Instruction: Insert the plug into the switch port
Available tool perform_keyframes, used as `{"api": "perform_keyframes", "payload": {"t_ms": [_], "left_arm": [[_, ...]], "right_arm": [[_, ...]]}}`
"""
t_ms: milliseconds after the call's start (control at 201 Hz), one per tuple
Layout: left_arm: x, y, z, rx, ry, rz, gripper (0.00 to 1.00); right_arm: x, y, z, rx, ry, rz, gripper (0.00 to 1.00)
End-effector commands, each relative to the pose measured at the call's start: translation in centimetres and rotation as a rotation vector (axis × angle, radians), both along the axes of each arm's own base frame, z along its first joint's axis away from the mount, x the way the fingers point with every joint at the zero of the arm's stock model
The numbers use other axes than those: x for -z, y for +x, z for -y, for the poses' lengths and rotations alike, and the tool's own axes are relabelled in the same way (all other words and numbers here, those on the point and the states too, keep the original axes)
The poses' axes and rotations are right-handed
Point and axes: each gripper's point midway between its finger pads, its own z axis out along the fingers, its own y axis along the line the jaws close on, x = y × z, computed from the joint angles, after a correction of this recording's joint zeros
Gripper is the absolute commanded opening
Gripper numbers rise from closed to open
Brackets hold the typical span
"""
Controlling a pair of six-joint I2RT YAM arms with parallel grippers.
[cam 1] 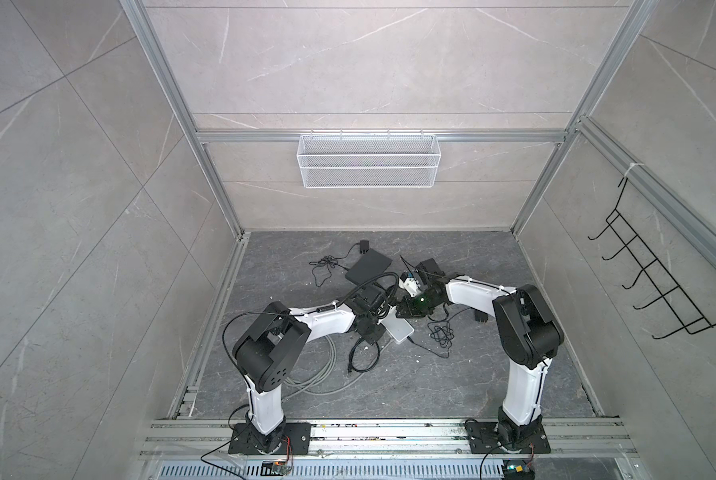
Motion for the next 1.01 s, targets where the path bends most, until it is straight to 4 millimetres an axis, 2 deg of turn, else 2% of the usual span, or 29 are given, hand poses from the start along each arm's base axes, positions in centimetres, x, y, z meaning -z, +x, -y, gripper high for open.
{"api": "perform_keyframes", "payload": {"t_ms": [0,100,328,567,732,836,906,1005], "left_arm": [[0.0,3.3,3.7,0.028,-0.116,0.118,0.08],[-0.7,4.0,5.0,0.052,-0.148,0.131,0.08],[-1.4,4.1,7.6,0.186,-0.229,0.174,0.07],[-3.3,5.3,10.1,0.211,-0.347,0.24,0.06],[-4.1,5.9,10.9,0.198,-0.392,0.252,0.05],[-3.9,6.0,10.5,0.172,-0.37,0.227,0.08],[-2.7,5.6,9.2,0.163,-0.295,0.187,0.1],[-0.9,4.8,6.7,0.145,-0.207,0.103,0.17]], "right_arm": [[1.5,-6.9,-3.1,-0.151,0.116,-0.242,0.22],[0.9,-7.8,-4.3,-0.199,0.172,-0.245,0.23],[0.7,-8.2,-5.2,-0.262,0.23,-0.24,0.22],[-0.1,-10.1,-6.5,-0.358,0.288,-0.266,0.21],[-0.3,-10.4,-6.8,-0.363,0.311,-0.274,0.21],[0.3,-9.4,-5.9,-0.307,0.249,-0.269,0.22],[0.6,-8.2,-4.7,-0.233,0.211,-0.273,0.22],[0.1,-6.0,-2.5,-0.125,0.18,-0.227,0.24]]}}
